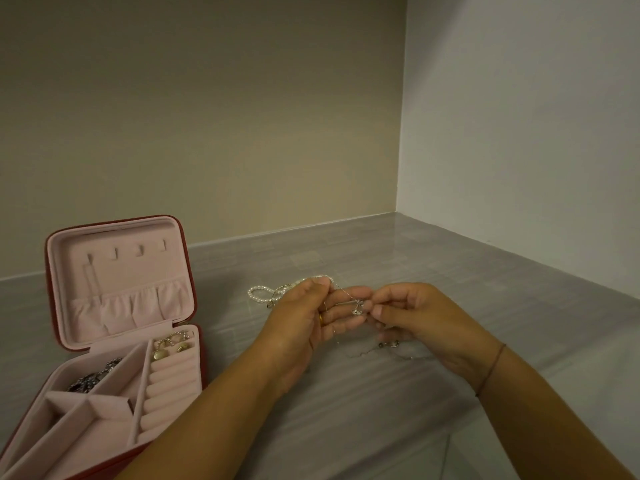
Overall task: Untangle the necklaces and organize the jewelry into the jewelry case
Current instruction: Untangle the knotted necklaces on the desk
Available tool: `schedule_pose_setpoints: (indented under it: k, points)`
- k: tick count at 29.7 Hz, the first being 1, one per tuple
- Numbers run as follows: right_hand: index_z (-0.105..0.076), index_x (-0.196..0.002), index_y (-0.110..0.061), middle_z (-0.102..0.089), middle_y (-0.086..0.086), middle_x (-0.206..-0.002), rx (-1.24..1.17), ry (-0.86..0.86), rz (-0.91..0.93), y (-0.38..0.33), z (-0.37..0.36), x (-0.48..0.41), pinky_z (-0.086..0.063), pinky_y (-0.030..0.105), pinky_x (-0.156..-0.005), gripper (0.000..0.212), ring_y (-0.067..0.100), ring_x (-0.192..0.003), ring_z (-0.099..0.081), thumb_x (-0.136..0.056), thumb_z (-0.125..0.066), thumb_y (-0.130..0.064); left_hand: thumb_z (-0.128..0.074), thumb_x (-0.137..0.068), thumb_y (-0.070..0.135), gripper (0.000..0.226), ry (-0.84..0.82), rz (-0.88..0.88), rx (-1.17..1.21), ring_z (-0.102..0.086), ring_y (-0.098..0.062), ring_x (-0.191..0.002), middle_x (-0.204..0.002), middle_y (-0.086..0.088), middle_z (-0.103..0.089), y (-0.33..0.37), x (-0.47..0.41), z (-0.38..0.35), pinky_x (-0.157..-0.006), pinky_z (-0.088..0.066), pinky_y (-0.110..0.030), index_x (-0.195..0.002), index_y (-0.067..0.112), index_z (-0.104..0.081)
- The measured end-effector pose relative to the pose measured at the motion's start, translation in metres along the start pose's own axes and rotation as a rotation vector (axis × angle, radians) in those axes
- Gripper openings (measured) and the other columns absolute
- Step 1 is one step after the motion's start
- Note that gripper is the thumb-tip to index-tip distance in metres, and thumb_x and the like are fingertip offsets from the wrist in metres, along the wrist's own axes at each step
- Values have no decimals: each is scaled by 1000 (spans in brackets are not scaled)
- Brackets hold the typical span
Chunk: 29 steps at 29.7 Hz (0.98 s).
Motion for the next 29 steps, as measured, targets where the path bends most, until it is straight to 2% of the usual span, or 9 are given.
schedule_pose_setpoints:
  k: [2, 4, 9, 13, 15, 18, 23, 26, 29]
  points:
    - [-72, -87, -6, -65, 8, -67, 4, 117, 15, 5, 8, 0, -57, 29, -65, 11, 16, -62, -62, -87, -61, -4, -36, -103, 20, 19, 48, -18, -87, -72, -21, -88, -100, -12, -74, 0, -1, 7, -68, -59, -29, -105, 5, -48]
    - [-73, -85, -9, -67, 7, -69, 25, 204, 67, 6, 13, 2, -58, 30, -68, 11, 18, -65, -64, -87, -63, -6, -39, -102, 21, 19, 97, -32, -156, -72, -16, -86, -99, -7, -74, 0, -1, 13, -68, -59, -29, -99, 7, -52]
    - [-74, -85, -12, -71, 2, -70, 7, 269, 199, -2, 17, 5, -52, 19, -66, 12, 11, -69, -66, -86, -63, -7, -44, -100, 20, 22, 208, -83, -230, -68, -14, -80, -91, -3, -71, 4, -2, 27, -66, -54, -27, -86, 12, -59]
    - [-74, -87, -15, -72, 0, -76, 60, 309, 285, -12, 23, 12, -52, 17, -65, 11, 11, -70, -65, -84, -65, -10, -37, -103, 18, 22, 178, -56, -205, -70, -18, -72, -78, -6, -72, -1, -3, 21, -68, -56, -30, -90, 10, -53]
    - [-74, -87, -17, -73, 0, -80, 84, 312, 315, -16, 22, 14, -52, 17, -66, 12, 11, -71, -65, -83, -66, -10, -33, -104, 16, 22, 151, -32, -157, -72, -24, -74, -77, -12, -73, -3, -2, 16, -70, -59, -33, -93, 7, -50]
    - [-74, -84, -15, -73, -3, -75, 48, 297, 322, -17, 22, 16, -50, 15, -63, 11, 6, -67, -64, -80, -68, -6, -30, -104, 15, 24, 125, -2, -52, -72, -29, -74, -79, -18, -72, -4, 1, 9, -68, -60, -35, -91, 5, -47]
    - [-72, -83, -9, -71, -3, -70, -36, 240, 322, -17, 17, 17, -50, 14, -62, 13, 4, -64, -62, -72, -70, -14, -29, -104, 18, 29, 77, 52, -41, -72, -30, -79, -86, -17, -73, -10, 3, 3, -73, -58, -35, -88, 5, -49]
    - [-72, -82, -11, -70, 3, -74, -61, 246, 298, -12, 20, 15, -52, 19, -67, 19, 11, -69, -64, -69, -69, -25, -30, -104, 18, 24, 60, 58, -49, -71, -28, -71, -78, -14, -70, -13, 3, 2, -73, -57, -37, -98, 4, -48]
    - [-69, -84, -5, -66, 9, -73, -160, 160, 269, -7, 15, 12, -53, 26, -69, 17, 16, -71, -64, -75, -71, -20, -29, -104, 20, 27, 44, 53, -57, -67, -24, -59, -70, -10, -67, -13, 5, -1, -62, -57, -33, -100, 2, -49]
Point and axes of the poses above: each hand's wrist, its own x-axis away from the middle knuckle, its own z-axis out of the back of the hand, y = z × x, the point moved 10 cm from there along -x, towards the middle knuckle
